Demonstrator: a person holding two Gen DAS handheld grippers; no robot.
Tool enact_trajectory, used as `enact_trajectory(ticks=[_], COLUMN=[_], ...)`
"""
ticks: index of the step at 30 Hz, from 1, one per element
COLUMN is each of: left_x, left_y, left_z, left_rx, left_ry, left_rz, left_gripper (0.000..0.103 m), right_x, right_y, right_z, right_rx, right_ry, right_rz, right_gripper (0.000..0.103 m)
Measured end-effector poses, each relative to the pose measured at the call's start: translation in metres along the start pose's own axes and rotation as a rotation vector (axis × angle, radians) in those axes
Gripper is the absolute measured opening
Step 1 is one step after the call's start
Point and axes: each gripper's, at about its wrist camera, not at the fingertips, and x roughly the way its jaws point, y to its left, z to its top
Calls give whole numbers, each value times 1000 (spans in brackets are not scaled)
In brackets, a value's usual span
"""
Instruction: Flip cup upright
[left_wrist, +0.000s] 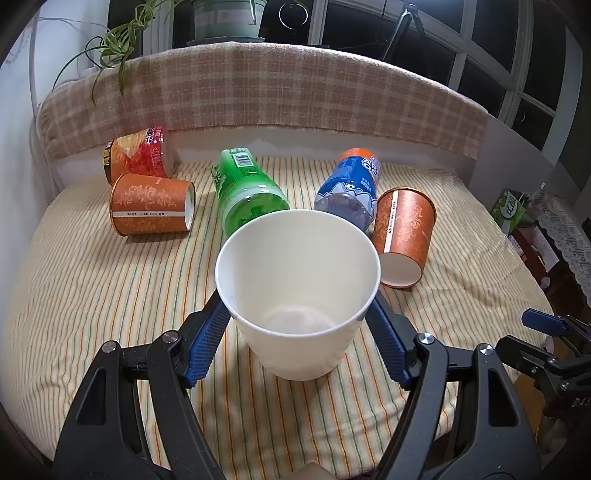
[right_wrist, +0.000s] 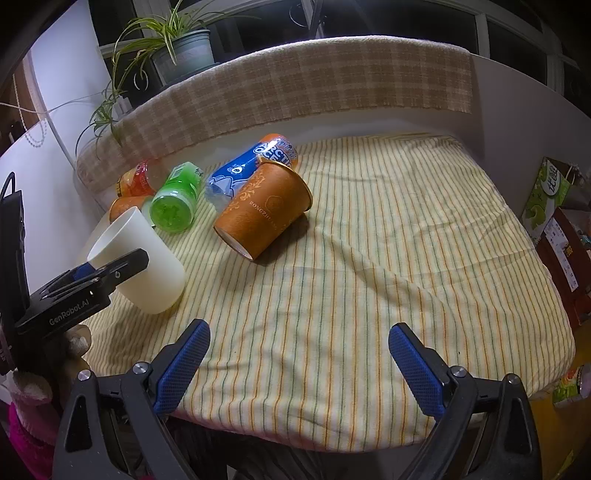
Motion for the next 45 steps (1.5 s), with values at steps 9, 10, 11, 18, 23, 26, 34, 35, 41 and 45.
enact_trajectory(ticks=[9, 10, 11, 18, 23, 26, 34, 35, 41, 45], left_x=[-2, -2, -2, -4, -10, -13, -24, -26, -48, -67], left_y=[-4, -4, -5, -4, -1, 1, 8, 10, 20, 28], left_z=[-3, -3, -4, -4, -7, -8, -17, -18, -25, -24], left_rx=[23, 21, 18, 2, -12, -14, -24, -23, -33, -55], left_ry=[5, 11, 18, 26, 31, 33, 21, 17, -32, -88], left_rz=[-9, -27, -35, -62, -89, -96, -94, -89, -52, -25], left_gripper=[76, 76, 76, 77, 81, 82, 86, 86, 86, 86], right_x=[-2, -2, -2, -7, -7, -7, -12, -13, -19, -25], right_y=[1, 1, 2, 3, 4, 5, 12, 13, 22, 31], right_z=[0, 0, 0, 0, 1, 1, 2, 3, 6, 8], right_rx=[0, -1, -3, -14, -14, -16, -34, -36, -63, -83], right_ry=[-8, -9, -11, -34, -40, -44, -71, -75, -112, -150], right_rz=[0, -1, -2, -13, -11, -8, -19, -20, -40, -63], right_gripper=[99, 99, 99, 99, 99, 99, 99, 99, 99, 99])
